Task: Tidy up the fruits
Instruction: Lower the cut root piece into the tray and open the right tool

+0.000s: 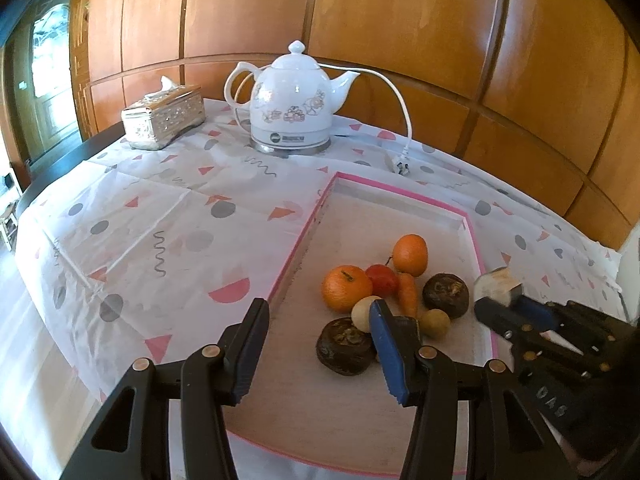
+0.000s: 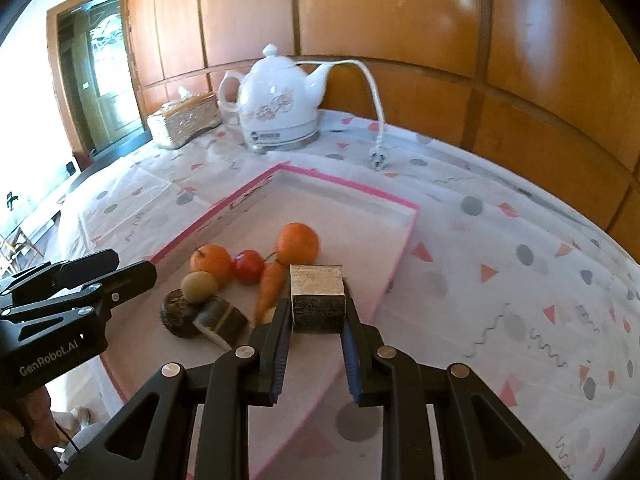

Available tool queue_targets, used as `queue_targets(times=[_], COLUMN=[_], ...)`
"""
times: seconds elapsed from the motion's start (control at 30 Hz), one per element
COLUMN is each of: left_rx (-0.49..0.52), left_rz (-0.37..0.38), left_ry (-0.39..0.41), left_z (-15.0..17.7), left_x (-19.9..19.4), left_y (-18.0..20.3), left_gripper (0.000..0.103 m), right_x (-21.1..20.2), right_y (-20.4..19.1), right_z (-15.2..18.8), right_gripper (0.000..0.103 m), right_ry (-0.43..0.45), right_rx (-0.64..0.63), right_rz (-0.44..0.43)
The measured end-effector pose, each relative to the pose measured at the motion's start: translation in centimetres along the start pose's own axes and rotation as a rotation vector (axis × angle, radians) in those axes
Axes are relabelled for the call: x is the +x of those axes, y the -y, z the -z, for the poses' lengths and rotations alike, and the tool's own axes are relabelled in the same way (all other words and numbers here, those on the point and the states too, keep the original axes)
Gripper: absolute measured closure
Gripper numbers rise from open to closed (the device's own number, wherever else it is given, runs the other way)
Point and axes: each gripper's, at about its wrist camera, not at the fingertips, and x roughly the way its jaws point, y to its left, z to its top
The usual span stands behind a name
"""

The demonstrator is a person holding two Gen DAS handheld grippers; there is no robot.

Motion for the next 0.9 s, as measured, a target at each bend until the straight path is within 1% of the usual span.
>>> queue_targets(times=[0.17,0.23,0.27,0.3,0.33,0.47,0.57,0.63,0.67,0.7,0.77,0.8,0.83,0.9], left_rx=[-0.007,-0.007,-0.006,-0.006,-0.005,0.003,0.005,0.012,0.014,0.017,0.010,0.018,0.037,0.039], left_rz=[-0.010,-0.013,-0.014,-0.014,-0.015,-0.016,-0.009,-0.008,-0.002,-0.002,-0.014,-0.016,-0.026,-0.033], left_ry=[-0.003,-0.002,-0.001,-0.001,-0.001,0.002,0.009,0.023,0.032,0.039,0.044,0.058,0.072,0.070], left_z=[0.0,0.0,0.0,0.1,0.1,0.1,0.1,0.1,0.1,0.1,0.1,0.1,0.1,0.1], left_x=[-0.1,-0.2,-0.2,-0.2,-0.3,-0.4,-0.6,-1.0,-1.3,-1.4,-1.7,-1.9,-2.1,-2.1], left_y=[-0.5,-0.5,-0.5,-0.5,-0.4,-0.2,0.0,0.3,0.4,0.6,0.7,0.8,1.1,1.2], left_gripper=[0.050,0.047,0.046,0.044,0.044,0.043,0.034,0.023,0.020,0.013,0.004,0.004,0.000,0.000], right_x=[1.5,2.1,2.2,2.2,2.1,1.5,1.0,0.4,0.1,-0.4,-0.9,-1.2,-1.3,-1.4], right_y=[-1.3,-1.4,-1.4,-1.4,-1.3,-1.3,-1.1,-0.8,-0.6,-0.4,-0.4,-0.4,-0.4,-0.5], right_z=[0.5,0.8,0.9,1.0,1.0,1.2,1.4,1.6,1.6,1.7,1.9,2.0,2.1,2.4], right_gripper=[0.079,0.078,0.074,0.069,0.066,0.065,0.065,0.065,0.065,0.065,0.065,0.065,0.065,0.065], right_ry=[-0.049,-0.069,-0.070,-0.067,-0.063,-0.050,-0.041,-0.021,-0.011,0.001,0.015,0.018,0.017,0.010], right_rx=[-0.024,-0.012,-0.005,0.001,0.006,0.014,0.030,0.055,0.067,0.079,0.086,0.090,0.091,0.083], right_rz=[-0.004,-0.006,-0.008,-0.008,-0.006,0.004,0.012,0.022,0.027,0.038,0.052,0.055,0.056,0.066])
